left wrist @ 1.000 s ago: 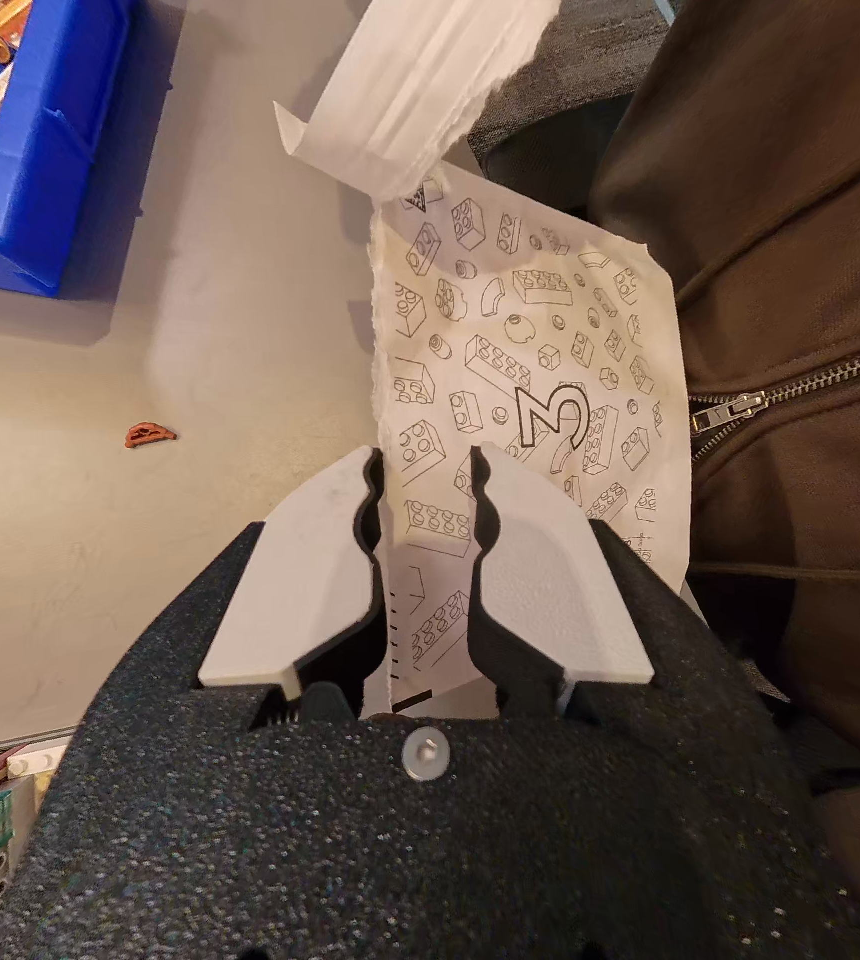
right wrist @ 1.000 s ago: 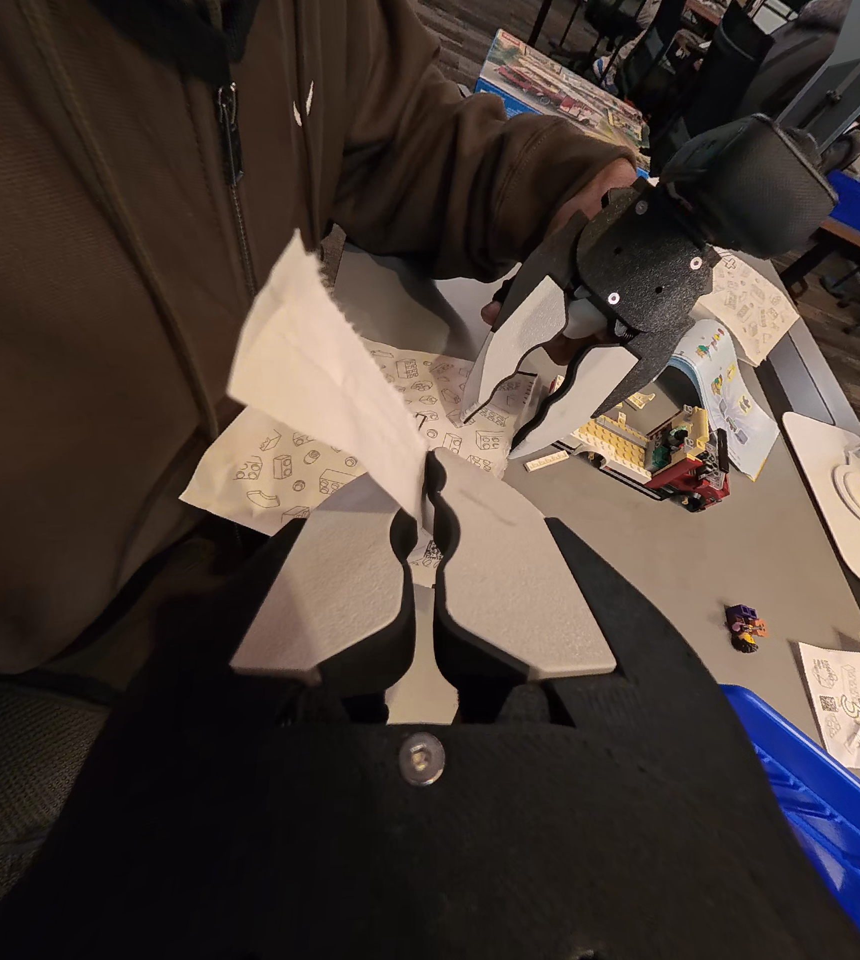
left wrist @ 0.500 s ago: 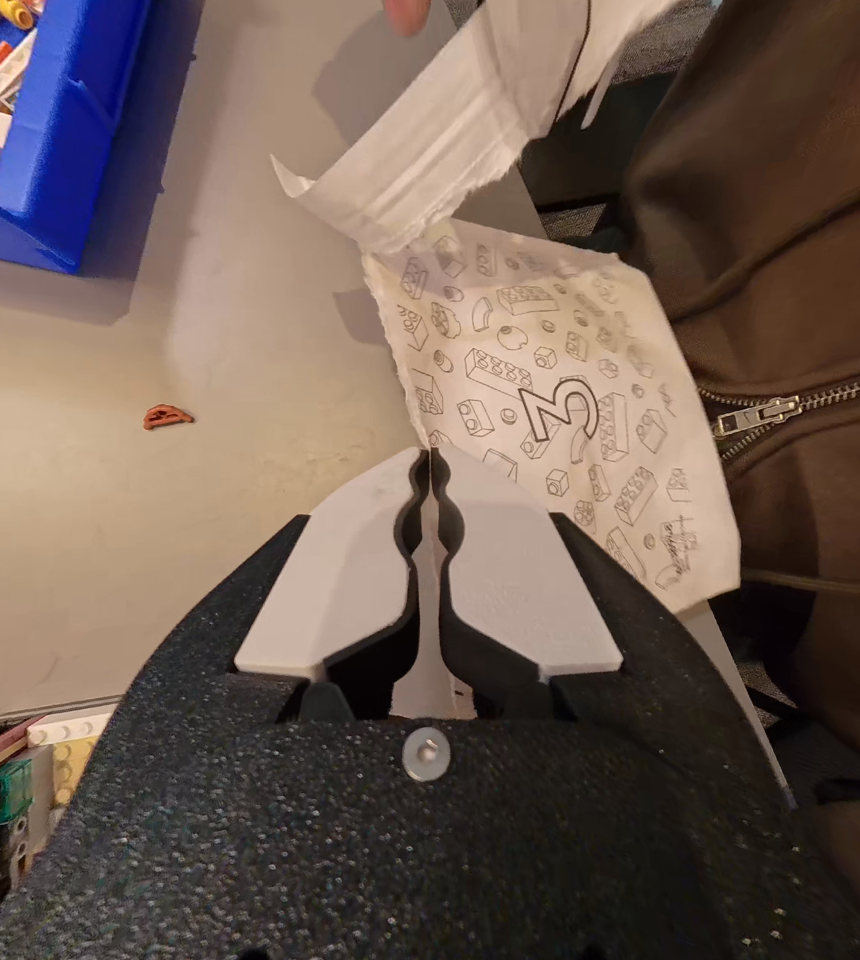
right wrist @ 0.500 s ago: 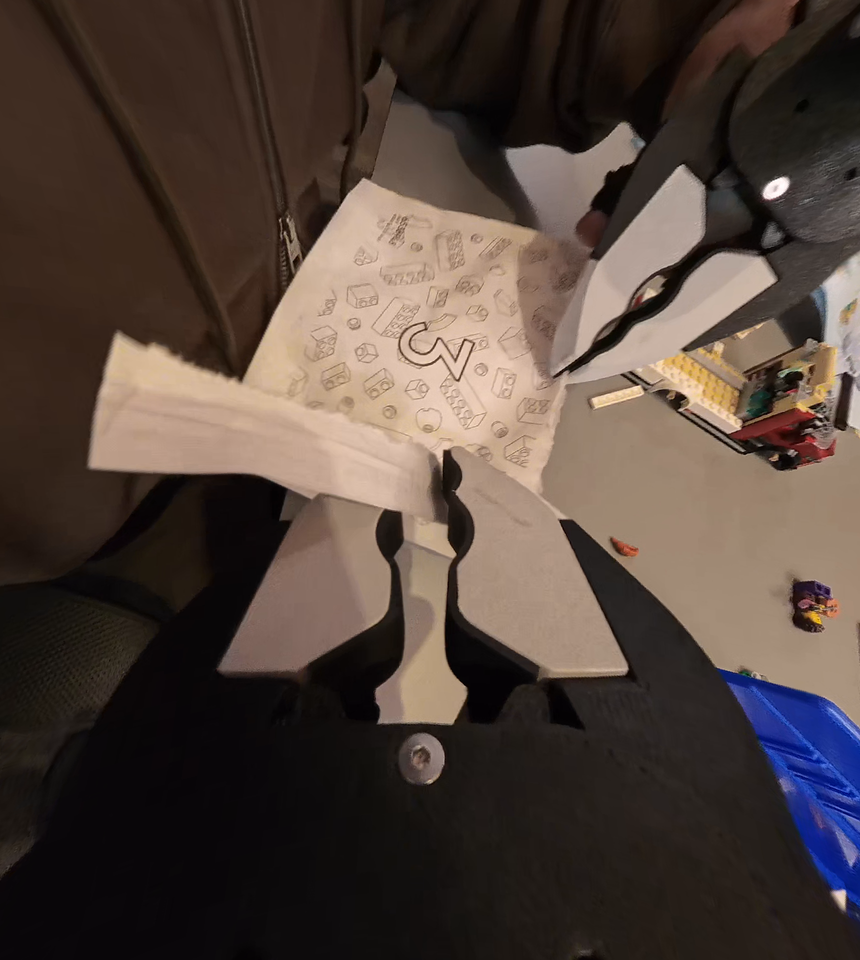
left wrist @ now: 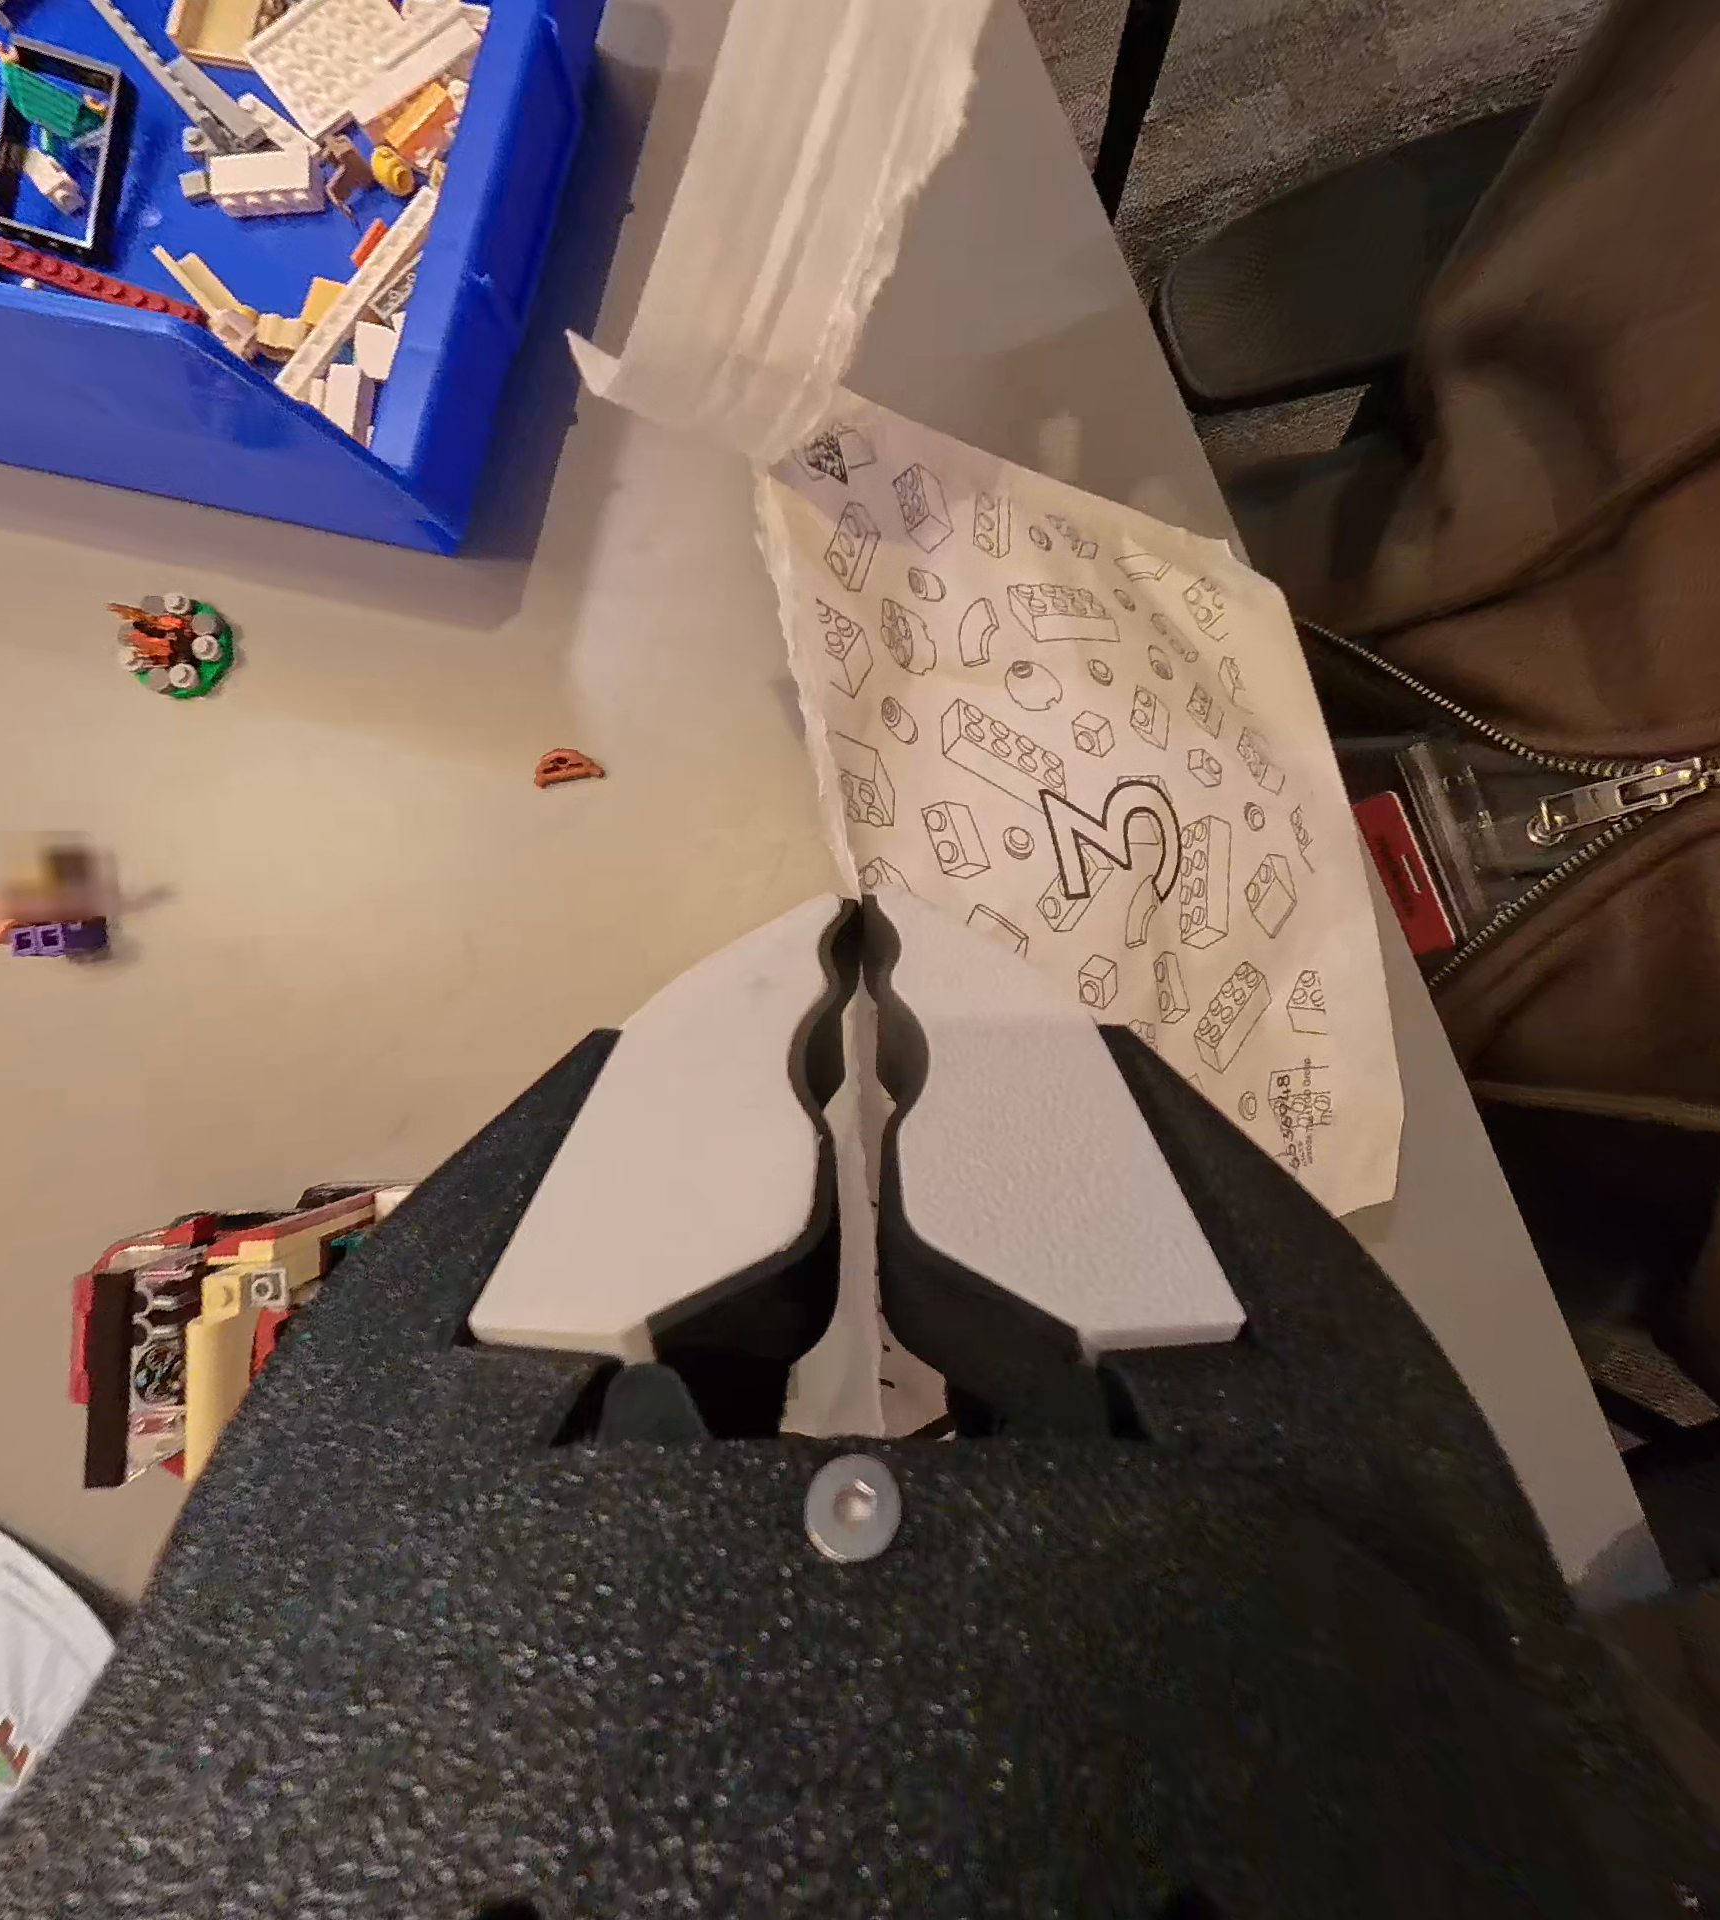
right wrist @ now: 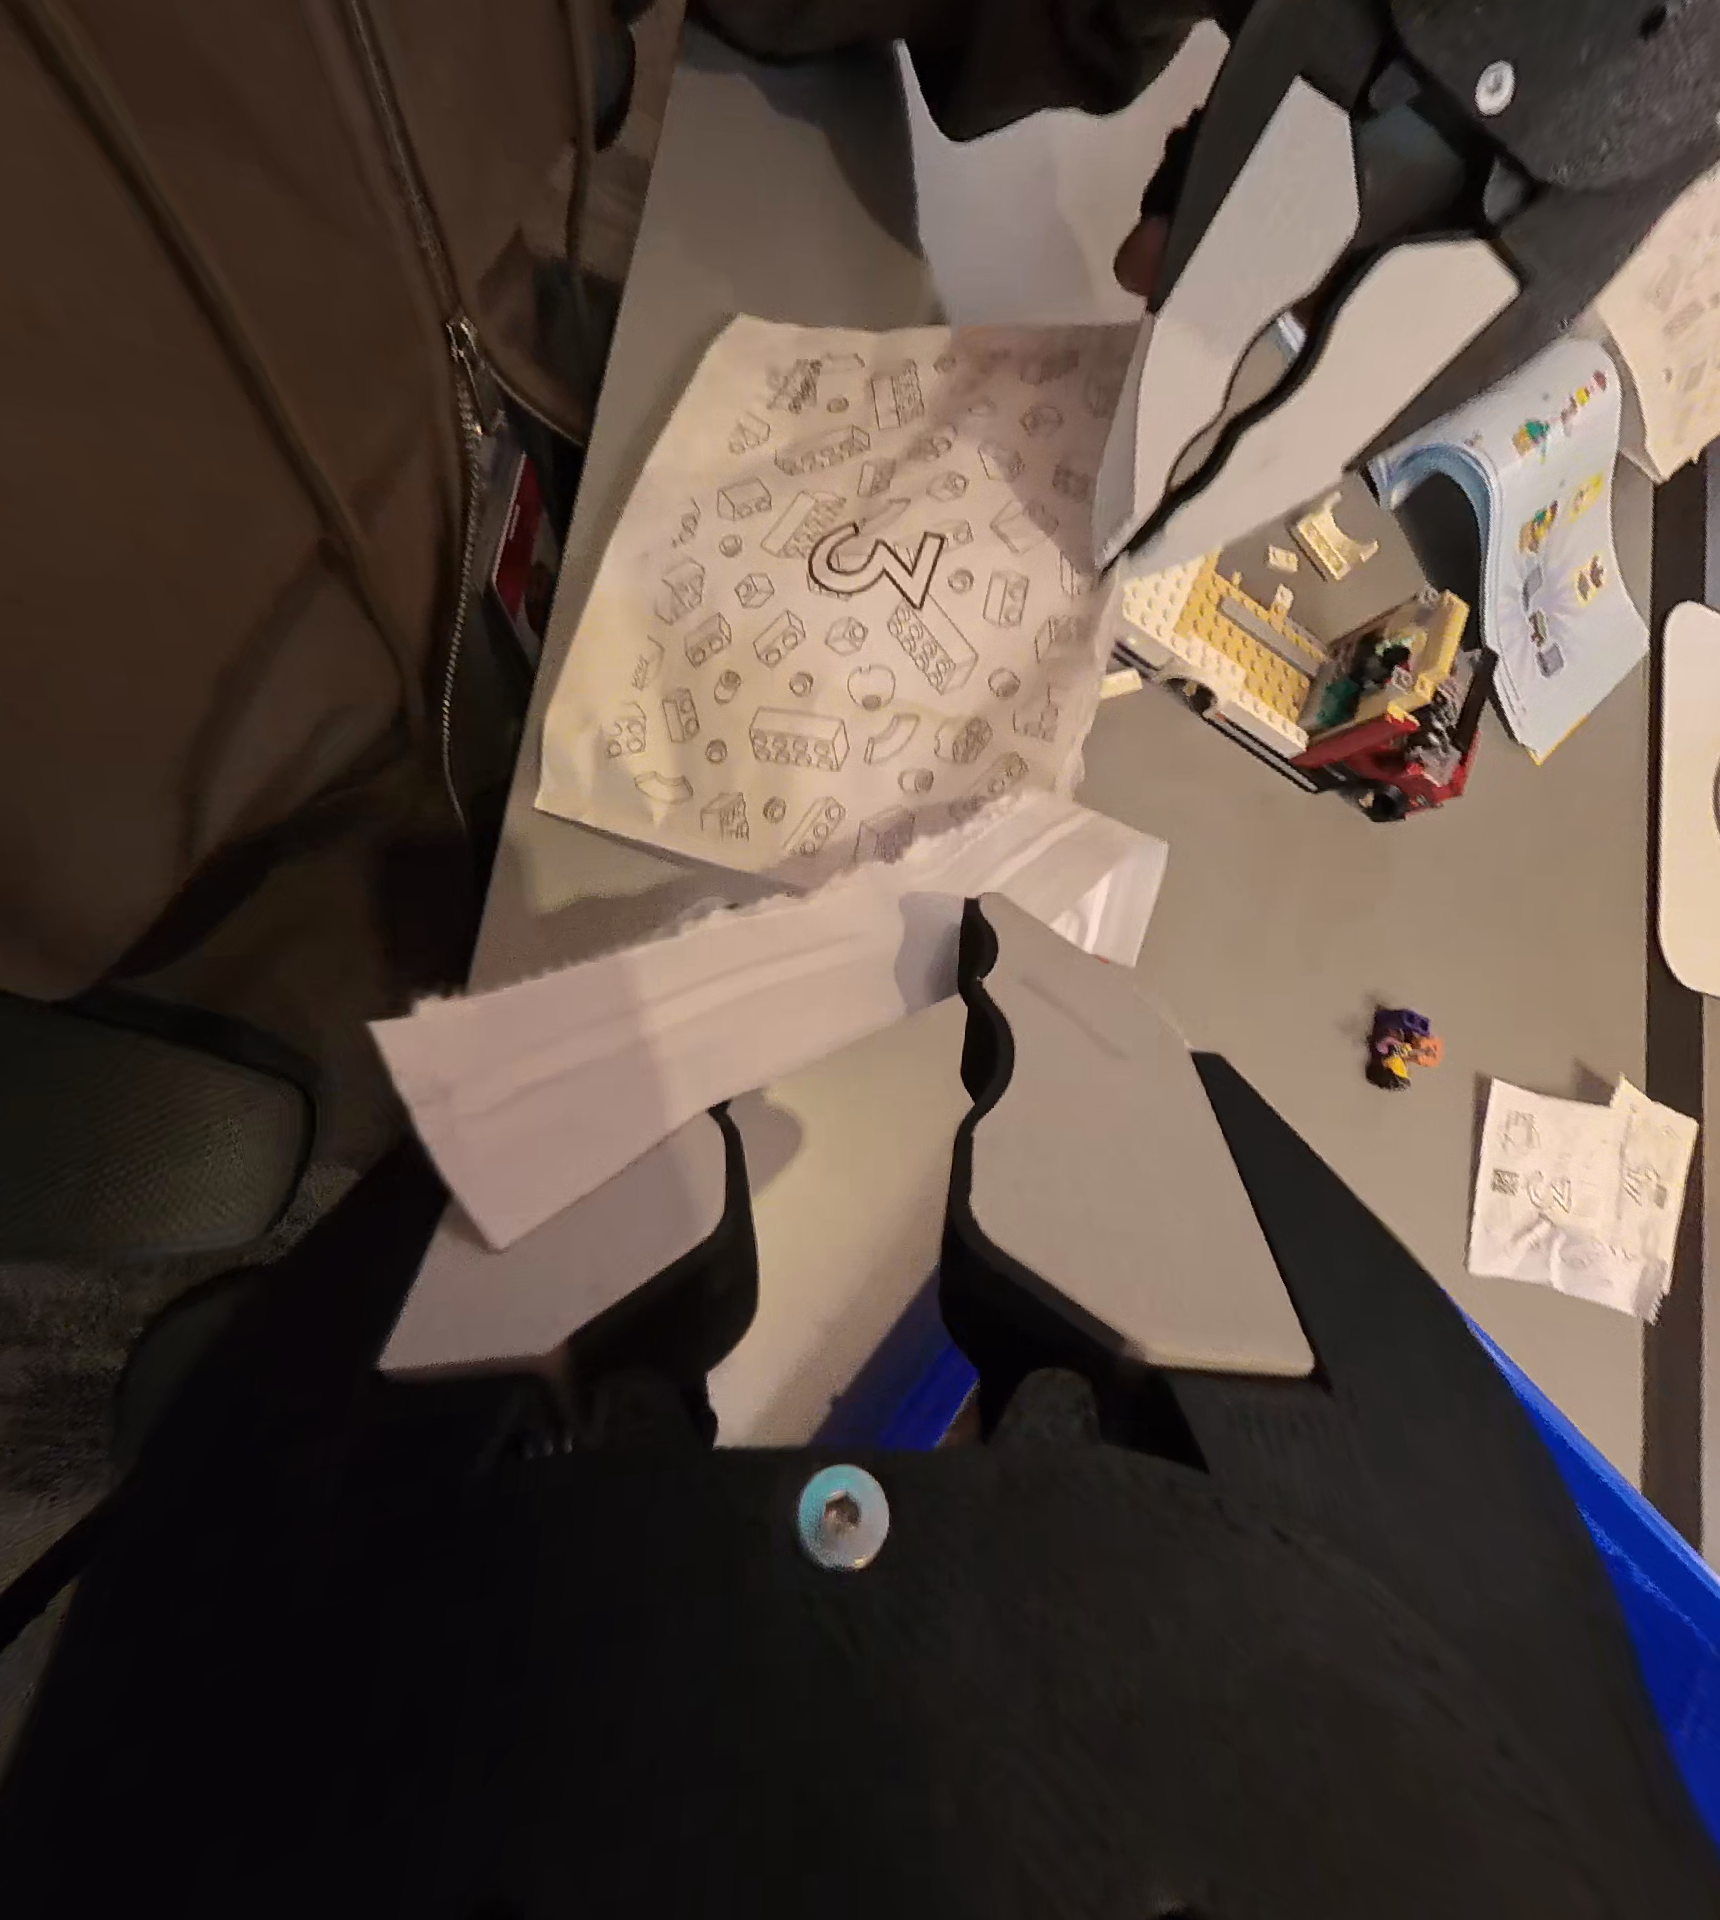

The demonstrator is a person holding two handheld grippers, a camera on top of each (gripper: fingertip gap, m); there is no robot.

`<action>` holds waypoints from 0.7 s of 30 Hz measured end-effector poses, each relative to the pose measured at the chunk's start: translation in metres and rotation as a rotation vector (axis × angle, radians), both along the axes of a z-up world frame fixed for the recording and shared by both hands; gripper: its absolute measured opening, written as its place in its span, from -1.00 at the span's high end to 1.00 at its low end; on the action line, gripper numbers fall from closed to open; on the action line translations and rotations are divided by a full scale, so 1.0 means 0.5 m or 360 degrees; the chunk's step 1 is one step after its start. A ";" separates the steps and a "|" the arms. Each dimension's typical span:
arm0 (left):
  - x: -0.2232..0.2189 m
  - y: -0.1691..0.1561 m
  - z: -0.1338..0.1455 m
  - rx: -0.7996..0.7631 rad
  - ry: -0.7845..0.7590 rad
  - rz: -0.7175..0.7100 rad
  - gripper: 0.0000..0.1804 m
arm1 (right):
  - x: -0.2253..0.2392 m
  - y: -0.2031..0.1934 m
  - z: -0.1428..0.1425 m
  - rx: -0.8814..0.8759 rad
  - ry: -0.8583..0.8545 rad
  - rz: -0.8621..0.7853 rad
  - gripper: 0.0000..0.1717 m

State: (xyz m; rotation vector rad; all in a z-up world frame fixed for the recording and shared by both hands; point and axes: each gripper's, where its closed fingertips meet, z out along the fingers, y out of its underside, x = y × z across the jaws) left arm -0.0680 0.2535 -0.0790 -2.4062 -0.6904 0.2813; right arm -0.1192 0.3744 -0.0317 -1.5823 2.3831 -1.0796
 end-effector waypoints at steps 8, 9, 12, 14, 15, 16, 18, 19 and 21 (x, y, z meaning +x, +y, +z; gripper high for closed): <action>0.010 -0.018 0.017 -0.0053 0.0055 0.0010 1.00 | -0.085 -0.022 0.046 0.0038 0.0258 -0.0155 0.53; 0.011 -0.019 0.021 -0.0050 0.0065 0.0010 1.00 | -0.088 -0.032 0.060 0.0010 0.0279 -0.0160 0.54; 0.017 -0.014 0.039 -0.0033 0.0104 -0.0010 1.00 | -0.089 -0.084 0.104 -0.0115 0.0316 -0.0188 0.56; 0.021 -0.010 0.048 -0.0025 0.0127 -0.0021 1.00 | -0.084 -0.137 0.126 -0.0203 0.0319 -0.0246 0.64; 0.023 -0.007 0.052 -0.0022 0.0134 -0.0027 1.00 | -0.076 -0.163 0.129 -0.0193 0.0282 -0.0293 0.66; 0.025 -0.005 0.054 -0.0021 0.0140 -0.0032 1.00 | -0.066 -0.186 0.126 -0.0137 0.0226 -0.0346 0.69; 0.029 0.001 0.059 -0.0016 0.0152 -0.0043 1.00 | -0.034 -0.223 0.105 0.0036 0.0091 -0.0413 0.74; 0.031 0.004 0.061 -0.0009 0.0156 -0.0048 1.00 | -0.014 -0.233 0.088 0.0155 0.0026 -0.0411 0.79; 0.033 0.009 0.064 0.0005 0.0165 -0.0060 1.00 | 0.032 -0.238 0.055 0.0420 -0.0106 -0.0355 0.80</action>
